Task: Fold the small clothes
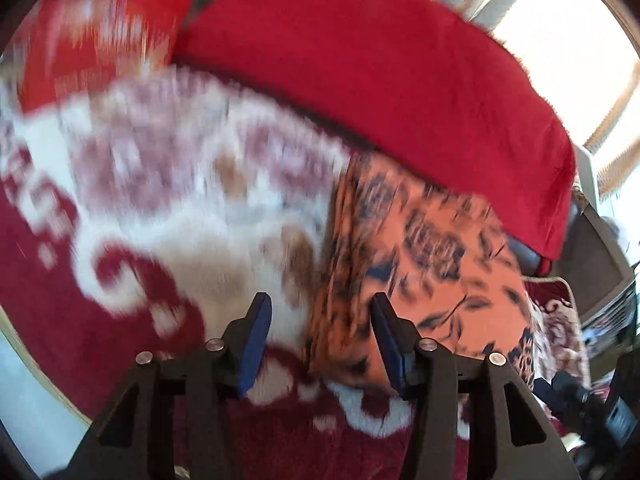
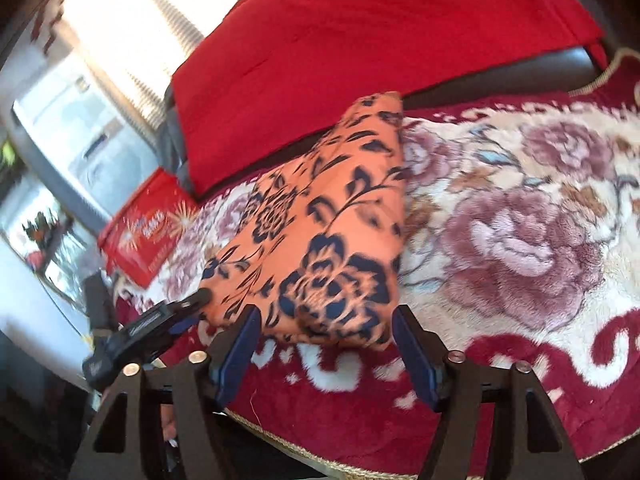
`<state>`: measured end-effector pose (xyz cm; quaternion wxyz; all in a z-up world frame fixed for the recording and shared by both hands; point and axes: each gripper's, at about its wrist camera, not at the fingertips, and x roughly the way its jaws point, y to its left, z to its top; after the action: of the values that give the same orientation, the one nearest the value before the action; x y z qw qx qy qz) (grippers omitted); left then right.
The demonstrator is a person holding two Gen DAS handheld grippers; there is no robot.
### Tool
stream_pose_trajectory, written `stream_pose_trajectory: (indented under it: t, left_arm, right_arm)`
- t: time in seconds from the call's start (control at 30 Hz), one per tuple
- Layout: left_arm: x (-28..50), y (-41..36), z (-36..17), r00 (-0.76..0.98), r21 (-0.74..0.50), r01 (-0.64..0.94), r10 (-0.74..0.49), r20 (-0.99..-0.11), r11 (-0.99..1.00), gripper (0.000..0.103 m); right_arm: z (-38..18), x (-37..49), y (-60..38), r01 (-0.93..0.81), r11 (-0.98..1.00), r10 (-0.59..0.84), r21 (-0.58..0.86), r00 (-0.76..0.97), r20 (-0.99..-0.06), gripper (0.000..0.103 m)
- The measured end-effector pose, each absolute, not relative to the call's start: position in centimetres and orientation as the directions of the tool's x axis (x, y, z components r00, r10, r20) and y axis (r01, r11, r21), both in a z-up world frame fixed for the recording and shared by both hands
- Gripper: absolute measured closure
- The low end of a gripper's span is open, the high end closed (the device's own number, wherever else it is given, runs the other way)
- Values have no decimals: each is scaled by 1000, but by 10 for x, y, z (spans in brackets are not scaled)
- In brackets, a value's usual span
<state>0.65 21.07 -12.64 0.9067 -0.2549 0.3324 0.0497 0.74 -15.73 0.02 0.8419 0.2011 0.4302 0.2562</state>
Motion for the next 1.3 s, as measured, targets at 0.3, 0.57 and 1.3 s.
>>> stream_pose_trajectory:
  t: [0.3,0.57,1.3]
  left_arm:
    - [52,170,-122,745,-252,-204,-16,-667,946,35]
    - [69,200,-163,632,-430,-286,-169,-756,856,33]
    - [55,186,-138,733,-389,-225,-108,-672,894,34]
  right_arm:
    - [-38,113,-156,-120,647,745,753,313,-589,23]
    - [9,96,-111,-277,762,647,586,361,-671,68]
    - [32,112,-121,-252,720,685,647,406,-605,71]
